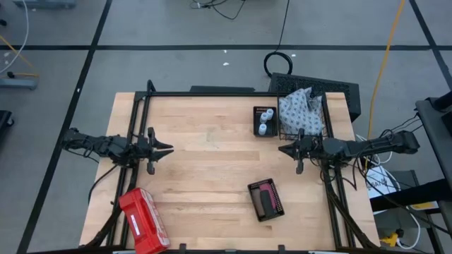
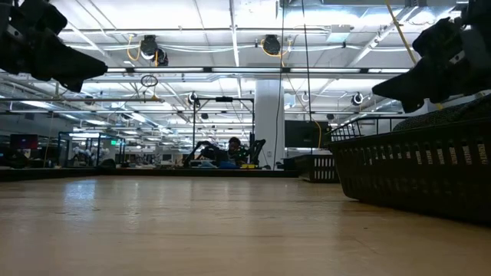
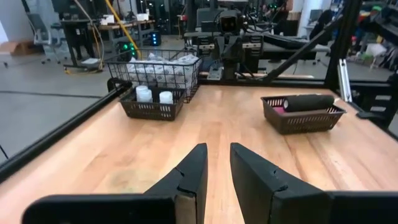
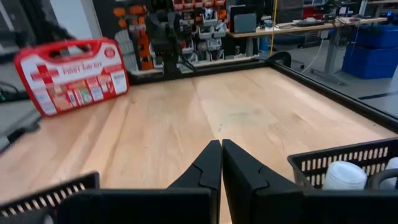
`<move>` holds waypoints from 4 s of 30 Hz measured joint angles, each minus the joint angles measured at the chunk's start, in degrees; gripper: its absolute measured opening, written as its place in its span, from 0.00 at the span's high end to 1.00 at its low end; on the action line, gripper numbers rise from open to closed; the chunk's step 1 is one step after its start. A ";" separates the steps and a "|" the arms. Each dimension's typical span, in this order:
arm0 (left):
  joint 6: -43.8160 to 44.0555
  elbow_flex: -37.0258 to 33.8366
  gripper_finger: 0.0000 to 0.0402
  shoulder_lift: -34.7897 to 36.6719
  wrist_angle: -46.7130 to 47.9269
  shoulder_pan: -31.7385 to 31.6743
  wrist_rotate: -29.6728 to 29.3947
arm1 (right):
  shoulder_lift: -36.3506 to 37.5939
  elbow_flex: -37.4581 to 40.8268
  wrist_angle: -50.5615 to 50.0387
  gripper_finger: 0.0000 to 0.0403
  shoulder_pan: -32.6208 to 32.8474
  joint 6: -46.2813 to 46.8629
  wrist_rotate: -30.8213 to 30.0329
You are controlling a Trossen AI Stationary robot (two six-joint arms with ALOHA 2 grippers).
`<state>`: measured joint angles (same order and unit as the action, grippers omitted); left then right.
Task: Pick & Place Medicine items
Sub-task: Return to Home Position
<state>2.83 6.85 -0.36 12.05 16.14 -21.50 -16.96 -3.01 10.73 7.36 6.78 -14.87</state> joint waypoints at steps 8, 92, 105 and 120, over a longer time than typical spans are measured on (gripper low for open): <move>-6.42 0.00 0.81 0.00 0.00 0.00 0.00 | -0.01 0.00 0.94 0.99 -0.01 1.53 0.07; -10.08 0.04 0.81 0.00 -0.04 0.00 -0.02 | -0.01 0.02 1.00 0.99 -0.01 1.51 -0.02; -10.08 0.04 0.81 0.00 -0.03 0.00 -0.02 | 0.00 0.02 1.00 0.99 -0.02 1.51 -0.02; -10.08 0.04 0.81 0.00 -0.04 0.00 -0.02 | -0.01 0.02 1.00 0.99 -0.01 1.51 -0.01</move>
<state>-7.25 6.90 -0.36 12.01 16.14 -21.52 -16.97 -2.98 11.73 7.35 8.29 -14.89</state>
